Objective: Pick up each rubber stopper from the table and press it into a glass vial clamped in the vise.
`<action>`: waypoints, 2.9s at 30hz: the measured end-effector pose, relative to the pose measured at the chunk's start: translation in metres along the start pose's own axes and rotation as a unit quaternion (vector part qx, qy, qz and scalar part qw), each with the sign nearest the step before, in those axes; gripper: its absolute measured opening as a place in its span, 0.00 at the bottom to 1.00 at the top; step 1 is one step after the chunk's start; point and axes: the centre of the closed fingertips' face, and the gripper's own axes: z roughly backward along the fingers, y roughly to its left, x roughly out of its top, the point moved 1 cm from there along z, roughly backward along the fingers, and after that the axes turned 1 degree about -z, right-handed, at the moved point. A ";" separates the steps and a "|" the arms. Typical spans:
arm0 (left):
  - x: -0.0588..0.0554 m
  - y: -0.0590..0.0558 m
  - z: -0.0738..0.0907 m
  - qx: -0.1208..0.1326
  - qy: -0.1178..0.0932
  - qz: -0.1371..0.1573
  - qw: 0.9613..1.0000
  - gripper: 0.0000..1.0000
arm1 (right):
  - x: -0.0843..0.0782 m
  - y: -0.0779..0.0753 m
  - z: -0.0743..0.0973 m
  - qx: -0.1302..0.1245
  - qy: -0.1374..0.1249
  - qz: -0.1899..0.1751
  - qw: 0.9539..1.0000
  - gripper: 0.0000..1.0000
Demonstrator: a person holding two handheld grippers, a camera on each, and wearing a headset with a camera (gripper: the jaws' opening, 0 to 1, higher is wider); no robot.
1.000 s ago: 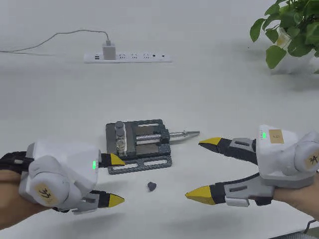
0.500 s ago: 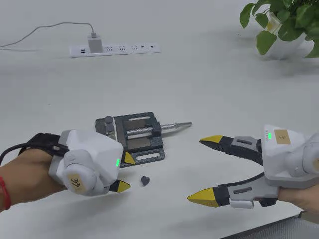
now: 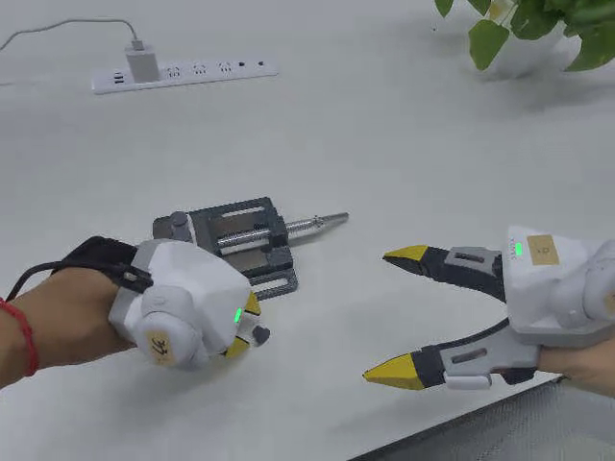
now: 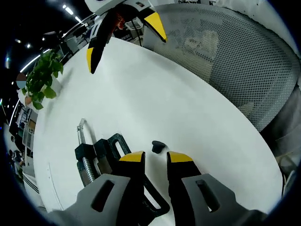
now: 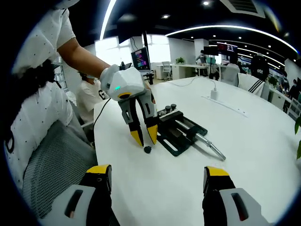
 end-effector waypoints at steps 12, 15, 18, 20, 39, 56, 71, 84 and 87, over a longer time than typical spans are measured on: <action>0.000 0.001 -0.007 -0.025 0.002 -0.033 0.999 0.09 | -0.002 -0.007 0.003 -0.013 -0.003 -0.011 1.000 0.77; 0.000 0.001 -0.008 -0.029 0.002 -0.035 0.999 0.08 | -0.003 -0.007 0.004 -0.014 -0.002 -0.013 1.000 0.76; 0.002 -0.001 -0.010 -0.031 0.001 -0.038 0.999 0.06 | -0.004 -0.007 0.006 -0.014 -0.003 -0.015 1.000 0.76; 0.003 -0.001 -0.011 -0.031 0.002 -0.038 0.999 0.06 | -0.006 -0.008 0.007 -0.015 -0.002 -0.015 1.000 0.76; 0.014 -0.001 -0.009 0.013 -0.025 0.055 0.998 0.04 | 0.003 -0.006 0.005 -0.017 -0.008 -0.013 1.000 0.74; 0.051 0.013 0.067 0.154 -0.182 0.338 0.910 0.04 | 0.076 0.008 -0.013 0.024 0.010 0.022 0.999 0.52; 0.058 0.003 0.120 0.223 -0.244 0.409 0.850 0.04 | 0.127 0.054 -0.044 0.140 0.047 0.142 0.979 0.25; 0.062 -0.002 0.137 0.245 -0.254 0.399 0.846 0.04 | 0.131 0.068 -0.056 0.181 0.089 0.198 0.959 0.13; 0.063 -0.003 0.137 0.244 -0.254 0.397 0.847 0.04 | 0.131 0.069 -0.056 0.186 0.093 0.202 0.957 0.11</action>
